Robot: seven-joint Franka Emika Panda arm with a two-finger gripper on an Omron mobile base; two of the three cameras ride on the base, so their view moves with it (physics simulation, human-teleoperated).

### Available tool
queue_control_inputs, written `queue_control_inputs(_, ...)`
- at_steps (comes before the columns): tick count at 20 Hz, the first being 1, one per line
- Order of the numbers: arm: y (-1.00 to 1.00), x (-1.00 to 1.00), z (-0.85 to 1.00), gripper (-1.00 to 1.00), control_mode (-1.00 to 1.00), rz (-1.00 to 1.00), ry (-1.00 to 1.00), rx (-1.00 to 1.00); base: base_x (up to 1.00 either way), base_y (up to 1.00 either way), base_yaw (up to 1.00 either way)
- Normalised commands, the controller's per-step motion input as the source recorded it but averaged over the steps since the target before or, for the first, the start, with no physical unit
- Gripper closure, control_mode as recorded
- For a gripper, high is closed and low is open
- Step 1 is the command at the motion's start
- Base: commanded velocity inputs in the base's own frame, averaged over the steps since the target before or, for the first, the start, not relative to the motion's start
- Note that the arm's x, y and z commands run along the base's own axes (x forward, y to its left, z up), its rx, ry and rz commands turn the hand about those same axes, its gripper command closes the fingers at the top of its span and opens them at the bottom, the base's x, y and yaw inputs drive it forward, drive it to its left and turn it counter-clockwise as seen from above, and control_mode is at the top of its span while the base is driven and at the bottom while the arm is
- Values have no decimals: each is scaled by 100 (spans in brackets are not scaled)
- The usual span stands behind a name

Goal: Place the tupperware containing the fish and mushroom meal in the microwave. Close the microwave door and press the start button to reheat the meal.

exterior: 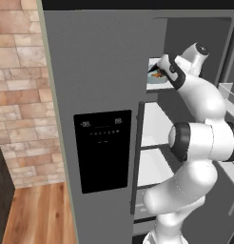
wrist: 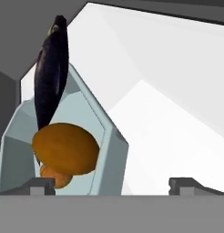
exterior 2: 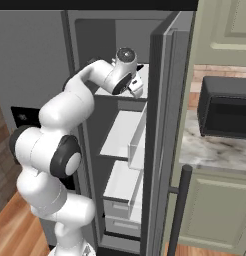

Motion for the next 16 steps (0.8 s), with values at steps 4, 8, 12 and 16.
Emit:
queue_control_inputs(4, 0, 32, -2, -100, -100, 4, 2, 0, 0, 0, 0)
queue_control_inputs(8, 0, 31, -4, -100, -100, 3, 4, 0, 0, 0, 0)
queue_control_inputs(12, 0, 28, -12, -100, -100, 0, 6, 0, 0, 0, 0)
queue_control_inputs(16, 8, 16, -22, -100, -100, 0, 7, 0, 0, 0, 0)
